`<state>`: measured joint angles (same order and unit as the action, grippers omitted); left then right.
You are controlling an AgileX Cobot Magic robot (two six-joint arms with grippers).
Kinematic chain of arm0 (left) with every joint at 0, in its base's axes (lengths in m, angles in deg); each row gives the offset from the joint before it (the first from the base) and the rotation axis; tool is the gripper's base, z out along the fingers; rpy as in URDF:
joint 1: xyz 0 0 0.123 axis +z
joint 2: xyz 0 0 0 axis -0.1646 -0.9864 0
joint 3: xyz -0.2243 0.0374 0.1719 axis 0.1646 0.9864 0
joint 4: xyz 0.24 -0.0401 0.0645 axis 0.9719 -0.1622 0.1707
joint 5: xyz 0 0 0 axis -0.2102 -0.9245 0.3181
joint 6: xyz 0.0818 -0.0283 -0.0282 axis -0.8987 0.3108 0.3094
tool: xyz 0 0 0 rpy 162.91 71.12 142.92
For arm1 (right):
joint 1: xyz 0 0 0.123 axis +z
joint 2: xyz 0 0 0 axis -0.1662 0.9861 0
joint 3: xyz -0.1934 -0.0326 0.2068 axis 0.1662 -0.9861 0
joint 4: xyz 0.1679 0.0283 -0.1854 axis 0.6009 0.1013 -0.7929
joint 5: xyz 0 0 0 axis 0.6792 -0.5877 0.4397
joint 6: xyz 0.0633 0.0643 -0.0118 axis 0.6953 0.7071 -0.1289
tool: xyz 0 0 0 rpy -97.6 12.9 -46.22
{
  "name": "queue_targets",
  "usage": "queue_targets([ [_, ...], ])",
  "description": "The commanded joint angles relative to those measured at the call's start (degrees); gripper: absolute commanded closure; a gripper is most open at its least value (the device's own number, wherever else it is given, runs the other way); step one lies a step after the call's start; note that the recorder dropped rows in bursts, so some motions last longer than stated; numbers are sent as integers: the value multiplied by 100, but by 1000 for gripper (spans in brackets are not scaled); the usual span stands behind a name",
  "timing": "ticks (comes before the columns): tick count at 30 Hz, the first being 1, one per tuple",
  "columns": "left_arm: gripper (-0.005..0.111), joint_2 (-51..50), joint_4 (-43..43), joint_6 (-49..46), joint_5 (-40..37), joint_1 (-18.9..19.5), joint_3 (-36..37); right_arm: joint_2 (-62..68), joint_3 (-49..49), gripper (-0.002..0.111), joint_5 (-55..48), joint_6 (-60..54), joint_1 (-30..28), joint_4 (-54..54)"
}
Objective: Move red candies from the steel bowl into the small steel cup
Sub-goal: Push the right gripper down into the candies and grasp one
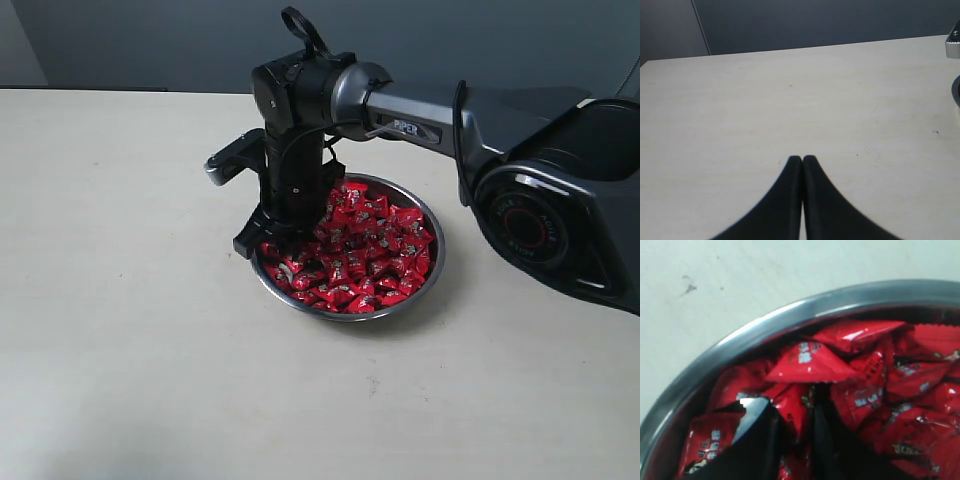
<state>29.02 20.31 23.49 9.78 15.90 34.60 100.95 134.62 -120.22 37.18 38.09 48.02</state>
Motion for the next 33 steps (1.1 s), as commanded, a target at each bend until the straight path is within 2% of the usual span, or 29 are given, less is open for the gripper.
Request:
queue_targets([
  [1,106,27,8,11,50,-24,-48,-17,36,90,-38,3,-28,-39],
  [6,106,27,8,11,50,-24,-48,-17,36,72,-16,3,-28,-27],
  [8,106,27,8,11,50,-24,-48,-17,36,69,11,3,-28,-27],
  [33,106,27,8,11,50,-24,-48,-17,36,69,406,52,-28,-50],
])
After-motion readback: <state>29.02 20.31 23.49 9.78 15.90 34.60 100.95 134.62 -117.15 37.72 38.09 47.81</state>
